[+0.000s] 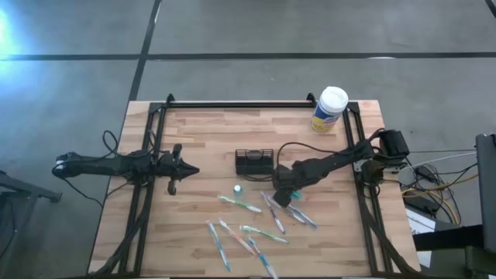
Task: Pick & Place toothbrushing station
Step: Put the right blue mouthwash bottle into the black organizer
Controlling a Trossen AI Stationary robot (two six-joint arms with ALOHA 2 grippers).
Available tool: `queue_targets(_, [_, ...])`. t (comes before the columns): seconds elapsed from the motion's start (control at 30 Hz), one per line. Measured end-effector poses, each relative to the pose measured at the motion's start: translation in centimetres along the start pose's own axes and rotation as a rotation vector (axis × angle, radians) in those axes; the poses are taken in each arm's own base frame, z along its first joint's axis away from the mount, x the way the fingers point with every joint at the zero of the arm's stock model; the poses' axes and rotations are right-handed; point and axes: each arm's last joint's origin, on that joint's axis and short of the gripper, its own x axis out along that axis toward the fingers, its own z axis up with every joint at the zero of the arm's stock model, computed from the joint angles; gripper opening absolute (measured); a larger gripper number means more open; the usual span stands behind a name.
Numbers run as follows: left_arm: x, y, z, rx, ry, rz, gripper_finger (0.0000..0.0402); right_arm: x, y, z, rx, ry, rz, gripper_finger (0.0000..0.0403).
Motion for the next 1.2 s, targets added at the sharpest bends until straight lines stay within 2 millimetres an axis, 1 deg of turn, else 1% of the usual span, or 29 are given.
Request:
queue_targets(0.03, [0.0,0.0,0.0,0.000,0.000,0.000,0.0021,0.0,0.0,0.0,-0.001,0.000,0.001,0.0090])
queue_targets(0.07, [0.0,0.0,0.0,0.000,0.000,0.000,0.0021,0.0,0.0,0.0,-0.003,0.000,0.002,0.0083])
queue_targets(0.23, [0.0,0.0,0.0,0.000,0.000,0.000,0.0021,-0.3,0.4,0.1,-0.026,-0.017,0.003,0.0085])
queue_targets(0.37, [0.0,0.0,0.0,0.001,0.000,0.000,0.0021,-1.3,1.3,0.1,-0.056,-0.089,0.010,0.0085])
queue_targets(0.4, [0.0,0.0,0.0,0.001,0.000,0.000,0.0021,-1.8,1.7,0.1,-0.068,-0.110,0.017,0.0085])
queue_targets(0.63, [0.0,0.0,0.0,0.001,-0.004,0.000,0.0021,-6.9,4.0,-0.6,-0.143,-0.358,0.108,0.0085])
queue_targets(0.73, [0.0,0.0,0.1,0.001,-0.011,0.000,0.0021,-9.8,4.8,-0.9,-0.175,-0.528,0.166,0.0085])
queue_targets(0.9, [0.0,0.0,0.2,0.017,-0.019,-0.003,0.0021,-14.1,6.1,-1.3,-0.298,-0.830,0.345,0.0085])
queue_targets(0.97, [0.0,-0.1,0.2,0.018,-0.025,-0.014,0.0021,-15.7,6.3,-1.4,-0.345,-0.965,0.408,0.0085])
queue_targets(1.07, [0.0,-0.2,0.6,0.004,-0.065,-0.028,0.0021,-16.9,6.1,-1.6,-0.391,-1.114,0.453,0.0085])
queue_targets(1.2, [0.0,-0.4,1.5,-0.033,-0.152,-0.064,0.0023,-16.8,5.5,-2.0,-0.462,-1.230,0.509,0.0085])
